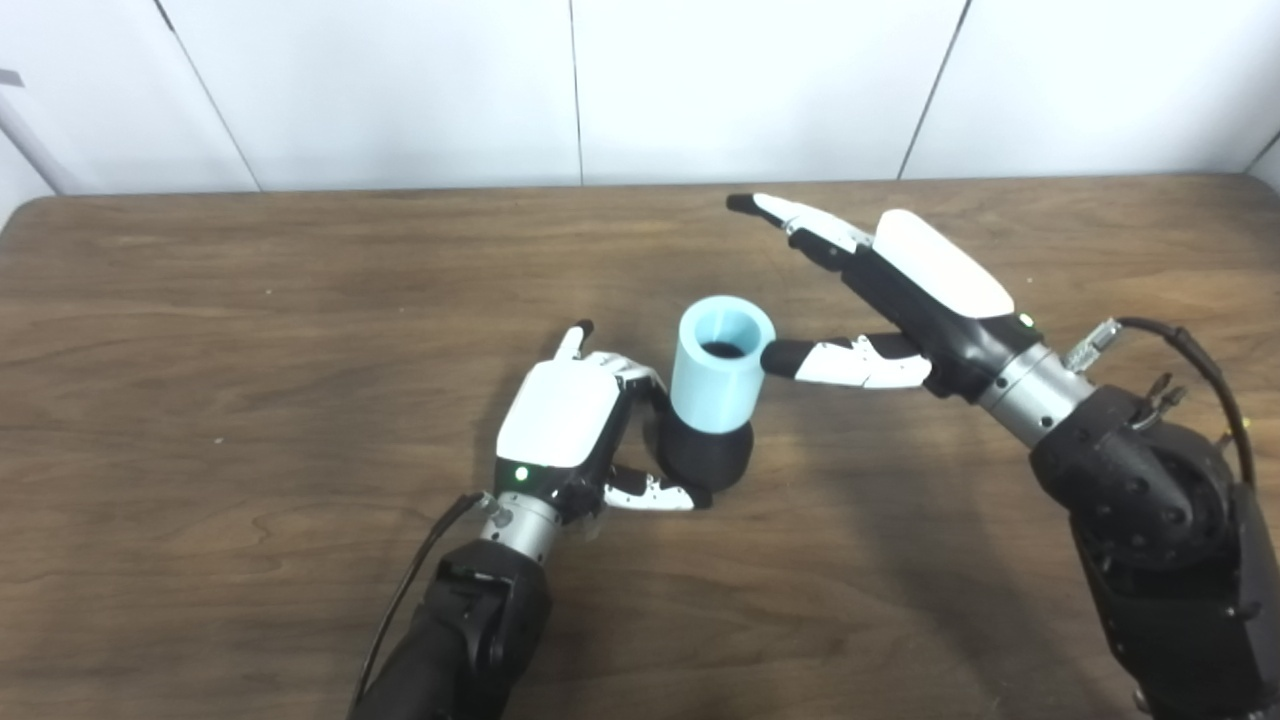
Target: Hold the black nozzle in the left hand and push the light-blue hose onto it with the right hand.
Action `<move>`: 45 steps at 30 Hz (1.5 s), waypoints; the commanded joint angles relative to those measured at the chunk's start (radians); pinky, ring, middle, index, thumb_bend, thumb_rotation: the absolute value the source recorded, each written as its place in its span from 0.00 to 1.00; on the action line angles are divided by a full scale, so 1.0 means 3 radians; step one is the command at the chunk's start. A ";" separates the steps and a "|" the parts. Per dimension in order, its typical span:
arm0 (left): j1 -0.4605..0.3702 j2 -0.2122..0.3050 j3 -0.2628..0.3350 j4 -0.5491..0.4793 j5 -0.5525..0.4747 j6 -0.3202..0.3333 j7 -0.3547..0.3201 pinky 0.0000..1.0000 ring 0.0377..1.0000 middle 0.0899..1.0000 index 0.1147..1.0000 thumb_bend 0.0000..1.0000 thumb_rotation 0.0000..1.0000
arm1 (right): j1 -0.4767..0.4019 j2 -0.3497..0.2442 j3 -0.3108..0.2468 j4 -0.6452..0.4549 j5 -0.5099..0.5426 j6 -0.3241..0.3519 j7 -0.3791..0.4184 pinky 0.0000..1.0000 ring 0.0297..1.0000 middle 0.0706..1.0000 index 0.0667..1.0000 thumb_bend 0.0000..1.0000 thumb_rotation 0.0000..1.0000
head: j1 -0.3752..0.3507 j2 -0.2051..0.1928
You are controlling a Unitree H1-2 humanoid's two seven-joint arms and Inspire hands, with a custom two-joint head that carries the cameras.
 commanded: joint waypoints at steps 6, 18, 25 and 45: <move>-0.0181 0.0037 0.0194 -0.0287 -0.0137 0.0049 -0.0268 1.00 0.83 0.82 0.93 1.00 0.44 | -0.0022 -0.0045 -0.0029 -0.0010 -0.0002 -0.0061 -0.0177 0.85 0.93 0.93 0.94 0.59 1.00 | 0.0013 -0.0001; -0.0260 0.0256 0.0658 -0.0589 -0.0848 -0.0036 -0.0519 0.99 0.90 0.91 1.00 1.00 0.55 | 0.0040 -0.0007 -0.0030 0.0072 -0.0005 0.0000 -0.0249 0.83 0.92 0.93 0.93 0.60 1.00 | 0.0047 -0.0011; -0.0139 0.0227 0.1404 -0.0827 -0.2112 0.0115 -0.0530 0.76 0.87 0.87 0.91 0.98 0.54 | 0.0181 0.0204 -0.0129 0.0295 0.0169 0.0094 -0.0485 0.79 0.89 0.92 0.92 0.57 1.00 | 0.0104 -0.0028; 0.0450 -0.0014 0.2094 -0.0530 -0.3415 -0.0202 0.0024 0.86 0.87 0.88 0.91 0.46 0.91 | 0.0504 0.1095 -0.0675 0.1010 0.1581 0.0479 -0.1148 0.90 0.95 0.95 0.94 0.55 1.00 | 0.0139 -0.0123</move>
